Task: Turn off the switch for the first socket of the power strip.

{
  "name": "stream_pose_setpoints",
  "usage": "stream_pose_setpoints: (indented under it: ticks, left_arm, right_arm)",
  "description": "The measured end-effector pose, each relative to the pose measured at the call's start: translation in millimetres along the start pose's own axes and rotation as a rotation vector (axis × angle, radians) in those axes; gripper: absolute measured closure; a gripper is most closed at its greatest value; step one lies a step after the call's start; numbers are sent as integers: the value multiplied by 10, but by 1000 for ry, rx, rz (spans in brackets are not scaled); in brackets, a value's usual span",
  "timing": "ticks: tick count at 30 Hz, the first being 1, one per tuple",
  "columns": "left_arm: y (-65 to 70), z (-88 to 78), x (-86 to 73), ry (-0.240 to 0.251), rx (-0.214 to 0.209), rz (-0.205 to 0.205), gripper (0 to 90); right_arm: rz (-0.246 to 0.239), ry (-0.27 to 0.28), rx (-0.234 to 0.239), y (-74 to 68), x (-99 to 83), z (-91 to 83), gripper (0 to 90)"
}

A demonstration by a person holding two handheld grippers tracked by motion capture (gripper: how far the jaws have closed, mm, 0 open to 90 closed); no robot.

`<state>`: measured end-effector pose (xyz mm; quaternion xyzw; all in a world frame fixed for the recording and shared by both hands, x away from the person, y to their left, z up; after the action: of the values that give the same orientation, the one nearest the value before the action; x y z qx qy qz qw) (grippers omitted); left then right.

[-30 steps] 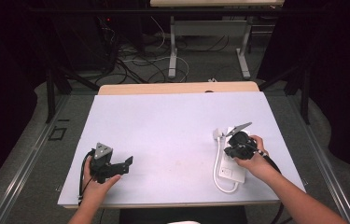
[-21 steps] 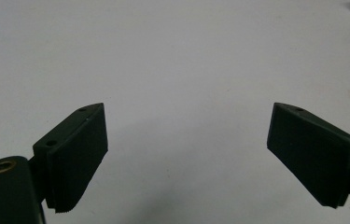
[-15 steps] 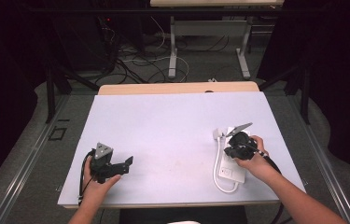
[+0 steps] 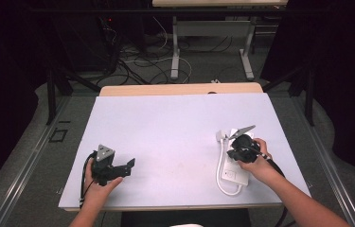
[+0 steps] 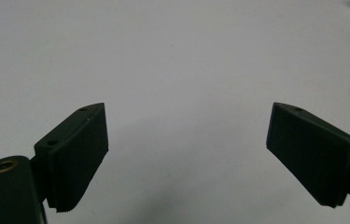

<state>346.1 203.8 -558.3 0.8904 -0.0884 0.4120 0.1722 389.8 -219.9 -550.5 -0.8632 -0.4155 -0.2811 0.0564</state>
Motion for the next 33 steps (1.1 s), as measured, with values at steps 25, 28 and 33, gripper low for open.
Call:
stream_pose_setpoints:
  ticks: [25,28,33]
  left_arm:
    - [-4,6,-5,-10,2,1,129]
    - [-4,5,-4,-9,2,1,129]
    - [-4,6,-5,-11,3,2,130]
  right_arm:
    - [35,37,6,48,-43,-10,792]
    - [46,38,2,55,-51,-11,762]
    - [57,42,4,76,-68,-20,721]
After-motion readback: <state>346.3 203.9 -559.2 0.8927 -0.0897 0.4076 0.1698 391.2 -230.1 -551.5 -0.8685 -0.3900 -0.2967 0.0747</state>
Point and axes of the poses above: each handheld gripper's, and its own axes: z roughly forward along the jaws, x roughly out of its top, y roughly to its right, the point moved 4 cm from there along z, roughly forward along the jaws, and after that the axes turned 12 degrees about -z, right-handed, at the moved point
